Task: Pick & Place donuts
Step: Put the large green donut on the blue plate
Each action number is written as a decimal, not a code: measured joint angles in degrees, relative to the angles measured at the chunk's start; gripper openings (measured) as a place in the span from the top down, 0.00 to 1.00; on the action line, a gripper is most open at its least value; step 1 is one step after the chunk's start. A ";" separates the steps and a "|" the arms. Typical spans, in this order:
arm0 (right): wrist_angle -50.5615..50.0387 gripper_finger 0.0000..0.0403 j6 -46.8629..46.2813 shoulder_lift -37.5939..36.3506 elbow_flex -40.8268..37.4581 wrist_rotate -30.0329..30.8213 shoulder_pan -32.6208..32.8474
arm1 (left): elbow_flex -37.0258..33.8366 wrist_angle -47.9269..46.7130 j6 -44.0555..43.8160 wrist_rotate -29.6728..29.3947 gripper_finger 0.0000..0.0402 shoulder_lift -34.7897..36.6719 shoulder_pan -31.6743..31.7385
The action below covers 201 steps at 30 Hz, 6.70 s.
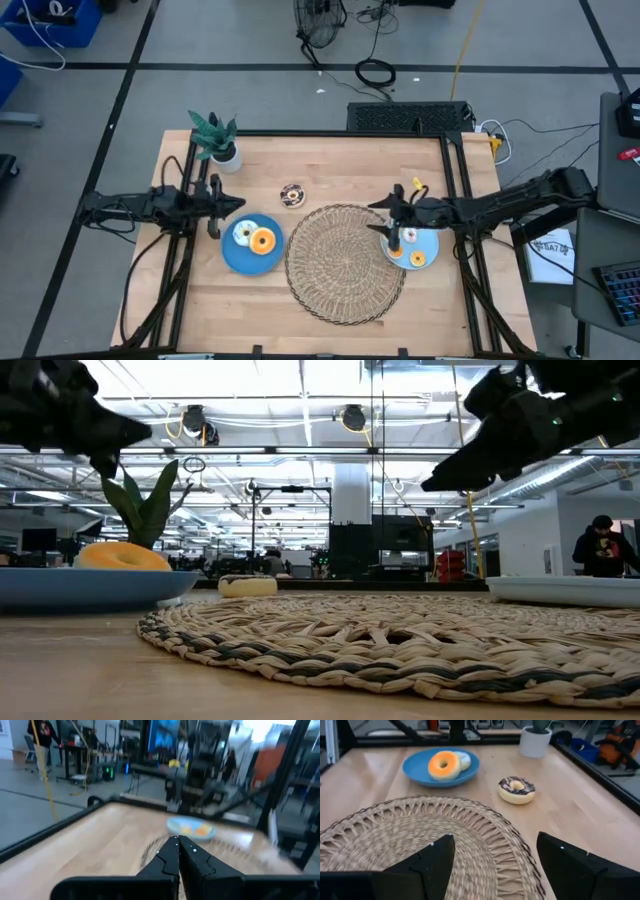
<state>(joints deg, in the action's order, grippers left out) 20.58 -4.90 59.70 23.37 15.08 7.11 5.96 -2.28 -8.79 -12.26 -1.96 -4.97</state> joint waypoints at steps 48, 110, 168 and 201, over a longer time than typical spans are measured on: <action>12.15 0.34 -0.42 -5.22 -22.51 -0.19 0.09 | 2.52 0.68 -23.95 3.11 0.97 -17.78 -2.43; 13.04 0.34 -0.42 -5.20 -22.56 -0.19 0.10 | 34.62 -38.11 -36.63 12.32 0.70 -68.10 -2.62; 14.76 0.34 -0.40 -5.16 -22.55 -0.19 0.11 | 34.64 -16.51 -25.17 20.29 0.46 -82.62 -4.44; 14.75 0.34 -0.41 -5.16 -22.55 -0.19 0.11 | 34.99 -12.54 10.12 -21.43 0.98 -64.54 -16.67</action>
<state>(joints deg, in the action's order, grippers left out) 35.32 -5.31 54.54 0.82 14.90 7.22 40.95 -14.82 1.32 -33.69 -66.49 -21.64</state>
